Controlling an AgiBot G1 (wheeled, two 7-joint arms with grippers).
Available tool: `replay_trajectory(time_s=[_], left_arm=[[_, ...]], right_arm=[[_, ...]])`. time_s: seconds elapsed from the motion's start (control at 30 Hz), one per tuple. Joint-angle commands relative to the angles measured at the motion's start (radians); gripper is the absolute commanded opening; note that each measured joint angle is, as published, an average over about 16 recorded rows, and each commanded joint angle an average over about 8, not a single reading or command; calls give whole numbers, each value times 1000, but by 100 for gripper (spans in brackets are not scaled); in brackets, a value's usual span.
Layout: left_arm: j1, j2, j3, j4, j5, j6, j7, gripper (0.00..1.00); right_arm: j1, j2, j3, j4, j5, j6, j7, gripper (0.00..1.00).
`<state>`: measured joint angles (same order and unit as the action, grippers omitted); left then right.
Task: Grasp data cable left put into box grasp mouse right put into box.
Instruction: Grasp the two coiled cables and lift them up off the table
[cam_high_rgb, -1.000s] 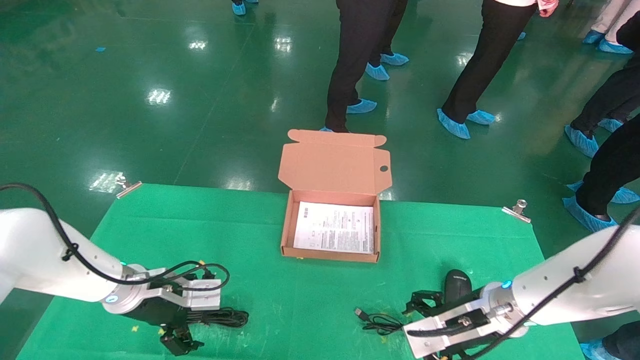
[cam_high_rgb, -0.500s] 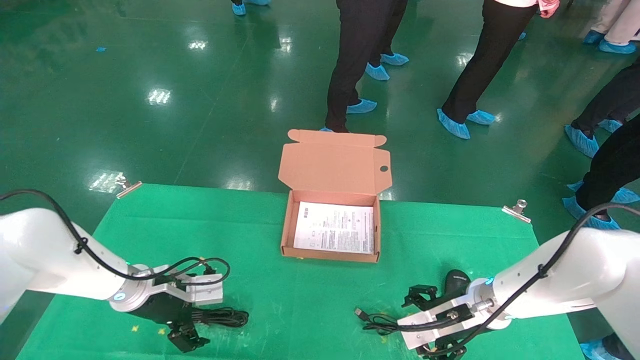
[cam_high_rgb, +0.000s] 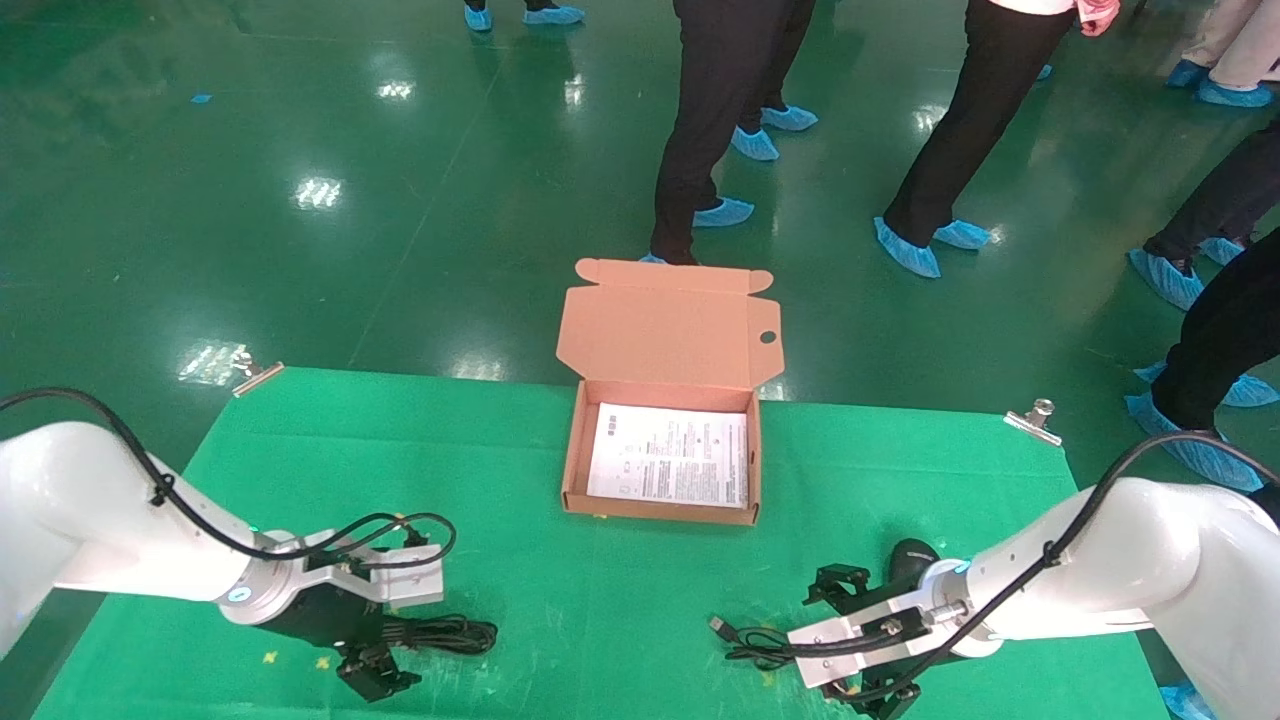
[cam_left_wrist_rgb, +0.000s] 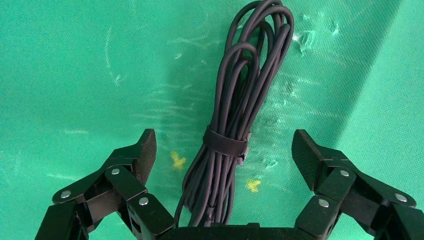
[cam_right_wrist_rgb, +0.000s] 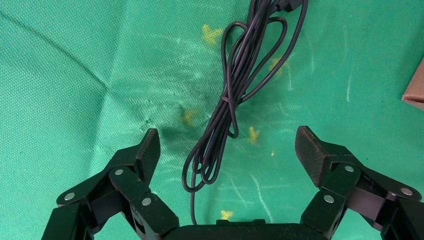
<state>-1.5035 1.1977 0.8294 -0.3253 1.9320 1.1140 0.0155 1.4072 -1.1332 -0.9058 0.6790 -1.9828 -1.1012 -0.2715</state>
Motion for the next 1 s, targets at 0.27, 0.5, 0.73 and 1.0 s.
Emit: replay_trajectory(time_s=[0.27,0.5,0.73,1.0], left_arm=[[-3,2,-1,9,-3,-4,5,0],[-1,1,-1,2,-1,-1,3,0],[-1,0,0,-1,-1,0,2,0],[0,0,0,-2,0,2,1,0]], right_arm=[[-1,-4,1,-10,0,7,-2,0],[-1,-1,1,-4,0,2,-1,0],[-1,0,1,-1,1,0,-1,0],[0,1,1,1,1,-1,0,0]])
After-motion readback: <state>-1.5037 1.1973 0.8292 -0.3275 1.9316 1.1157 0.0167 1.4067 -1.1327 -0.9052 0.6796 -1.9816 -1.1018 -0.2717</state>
